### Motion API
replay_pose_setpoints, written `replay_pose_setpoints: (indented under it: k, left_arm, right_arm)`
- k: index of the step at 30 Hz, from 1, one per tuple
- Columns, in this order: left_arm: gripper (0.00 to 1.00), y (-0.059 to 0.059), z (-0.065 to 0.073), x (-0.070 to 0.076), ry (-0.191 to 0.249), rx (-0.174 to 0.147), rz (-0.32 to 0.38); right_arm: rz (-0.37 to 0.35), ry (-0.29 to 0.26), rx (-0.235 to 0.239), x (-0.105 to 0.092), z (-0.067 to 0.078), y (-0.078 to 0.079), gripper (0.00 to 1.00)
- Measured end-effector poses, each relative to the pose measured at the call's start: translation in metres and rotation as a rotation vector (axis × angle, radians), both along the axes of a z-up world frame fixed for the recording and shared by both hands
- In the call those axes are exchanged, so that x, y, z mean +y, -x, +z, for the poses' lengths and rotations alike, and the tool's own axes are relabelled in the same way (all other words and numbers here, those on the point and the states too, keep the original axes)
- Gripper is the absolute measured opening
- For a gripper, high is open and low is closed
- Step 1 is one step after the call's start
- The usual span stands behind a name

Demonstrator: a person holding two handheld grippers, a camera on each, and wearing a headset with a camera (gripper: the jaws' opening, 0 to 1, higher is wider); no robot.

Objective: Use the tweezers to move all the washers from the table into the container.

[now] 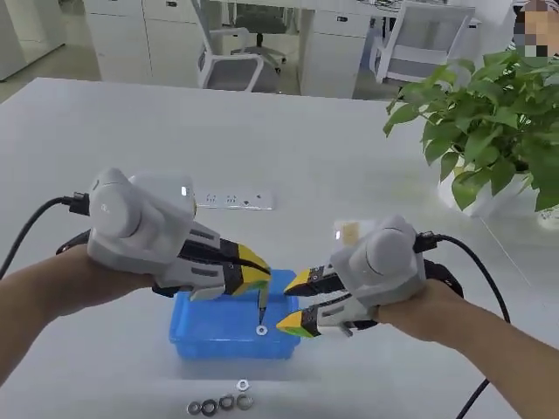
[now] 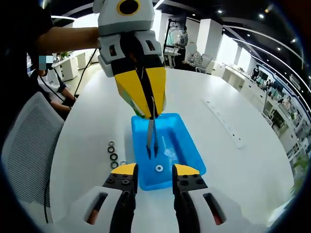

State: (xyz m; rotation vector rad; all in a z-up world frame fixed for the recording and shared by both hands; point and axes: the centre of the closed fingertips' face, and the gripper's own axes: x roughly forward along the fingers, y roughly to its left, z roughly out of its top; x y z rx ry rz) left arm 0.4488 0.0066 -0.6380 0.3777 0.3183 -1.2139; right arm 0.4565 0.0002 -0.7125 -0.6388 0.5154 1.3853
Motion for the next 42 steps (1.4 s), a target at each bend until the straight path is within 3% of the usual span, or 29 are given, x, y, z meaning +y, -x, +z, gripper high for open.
replay_pose_setpoints:
  k: [20, 32, 42]
  left_arm:
    - [0.05, 0.035, 0.009, 0.009, 0.016, 0.006, -0.015]
    - [0.05, 0.053, -0.001, 0.01, 0.023, 0.003, -0.024]
    - [0.05, 0.064, -0.014, 0.009, 0.024, 0.015, -0.028]
  right_arm:
    - [-0.112, -0.045, 0.025, -0.023, 0.011, 0.028, 0.45]
    - [-0.144, -0.078, 0.019, -0.028, 0.014, 0.041, 0.49]
    - [-0.174, -0.079, 0.021, -0.034, 0.009, 0.051, 0.61]
